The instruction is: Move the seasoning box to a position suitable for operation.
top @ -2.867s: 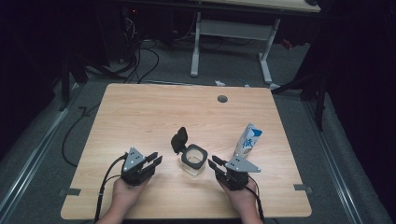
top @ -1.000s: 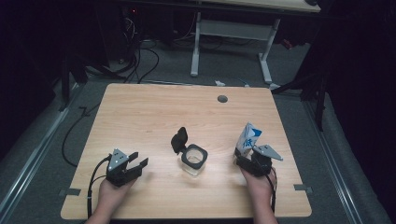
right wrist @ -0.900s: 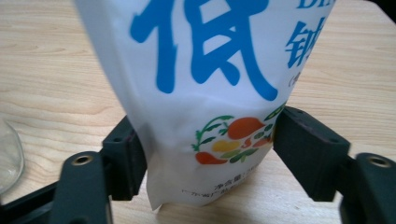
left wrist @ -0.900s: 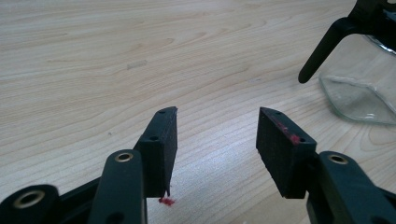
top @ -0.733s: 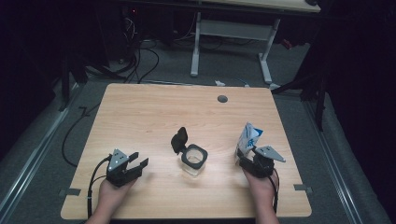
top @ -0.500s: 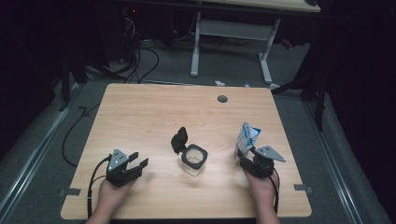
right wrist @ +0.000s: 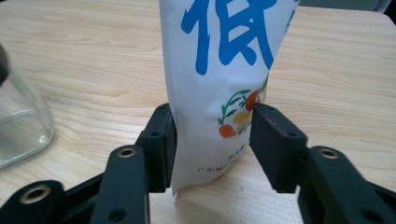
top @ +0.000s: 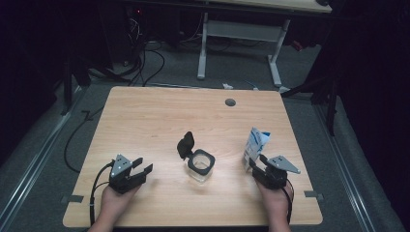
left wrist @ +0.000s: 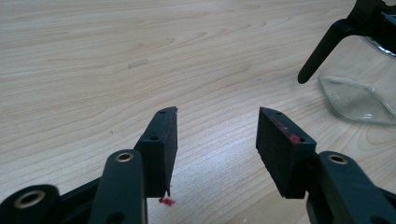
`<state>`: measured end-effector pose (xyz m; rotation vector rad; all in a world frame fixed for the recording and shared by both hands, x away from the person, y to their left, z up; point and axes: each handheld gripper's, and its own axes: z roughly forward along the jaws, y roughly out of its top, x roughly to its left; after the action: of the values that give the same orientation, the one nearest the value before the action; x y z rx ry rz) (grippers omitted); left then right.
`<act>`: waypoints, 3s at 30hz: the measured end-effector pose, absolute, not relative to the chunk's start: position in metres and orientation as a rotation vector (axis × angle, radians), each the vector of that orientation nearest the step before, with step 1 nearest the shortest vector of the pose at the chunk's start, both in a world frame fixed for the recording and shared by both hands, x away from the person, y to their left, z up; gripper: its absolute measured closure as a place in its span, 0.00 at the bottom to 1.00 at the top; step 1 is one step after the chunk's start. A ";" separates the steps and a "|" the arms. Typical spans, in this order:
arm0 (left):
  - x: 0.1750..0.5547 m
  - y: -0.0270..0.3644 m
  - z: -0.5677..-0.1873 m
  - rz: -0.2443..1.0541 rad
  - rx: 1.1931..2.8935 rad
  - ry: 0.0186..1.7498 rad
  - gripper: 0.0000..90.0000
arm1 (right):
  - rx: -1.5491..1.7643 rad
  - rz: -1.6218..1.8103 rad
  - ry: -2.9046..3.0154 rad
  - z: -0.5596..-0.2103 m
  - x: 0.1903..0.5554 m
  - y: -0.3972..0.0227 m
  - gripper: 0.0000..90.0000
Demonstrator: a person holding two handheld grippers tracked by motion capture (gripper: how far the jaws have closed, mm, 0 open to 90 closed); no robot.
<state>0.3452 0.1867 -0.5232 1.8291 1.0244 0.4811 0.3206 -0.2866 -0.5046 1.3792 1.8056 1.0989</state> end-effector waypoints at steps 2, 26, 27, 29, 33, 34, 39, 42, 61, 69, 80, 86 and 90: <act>0.345 0.186 -0.524 0.489 1.831 1.024 0.54 | 1.380 1.114 1.810 -0.505 0.319 -0.288 0.61; 0.346 0.181 -0.524 0.484 1.848 1.006 0.53 | 1.294 1.063 1.808 -0.502 0.307 -0.270 0.93; 0.346 0.181 -0.524 0.482 1.847 1.008 0.53 | 1.290 1.063 1.817 -0.501 0.308 -0.270 0.99; 0.347 0.181 -0.525 0.483 1.846 1.010 0.53 | 1.268 1.046 1.823 -0.501 0.309 -0.268 1.00; 0.348 0.180 -0.525 0.481 1.845 1.009 0.53 | 1.254 1.029 1.831 -0.500 0.308 -0.270 1.00; 0.348 0.180 -0.525 0.481 1.846 1.008 0.53 | 1.254 1.029 1.831 -0.500 0.308 -0.270 1.00; 0.348 0.179 -0.524 0.479 1.847 1.007 0.53 | 1.268 1.015 1.819 -0.498 0.304 -0.283 1.00; 0.349 0.178 -0.524 0.479 1.847 1.004 0.53 | 1.279 1.014 1.812 -0.498 0.302 -0.290 1.00; 0.348 0.185 -0.519 0.484 1.894 0.990 0.49 | 1.410 1.081 1.699 -0.493 0.319 -0.282 0.41; 0.348 0.189 -0.523 0.456 1.914 0.971 0.46 | 1.393 1.028 1.680 -0.490 0.326 -0.274 0.52; 0.346 0.191 -0.524 0.420 1.904 0.943 0.46 | 1.420 0.998 1.667 -0.485 0.332 -0.270 0.53; 0.346 0.195 -0.524 0.412 1.884 0.961 0.46 | 1.393 1.023 1.654 -0.487 0.329 -0.270 0.65; 0.345 0.196 -0.523 0.409 1.878 0.960 0.46 | 1.378 1.037 1.645 -0.489 0.326 -0.271 0.70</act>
<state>0.3454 0.1956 -0.5234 1.8779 0.9603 0.4091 0.3264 -0.2713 -0.4888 1.3785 1.6455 1.0371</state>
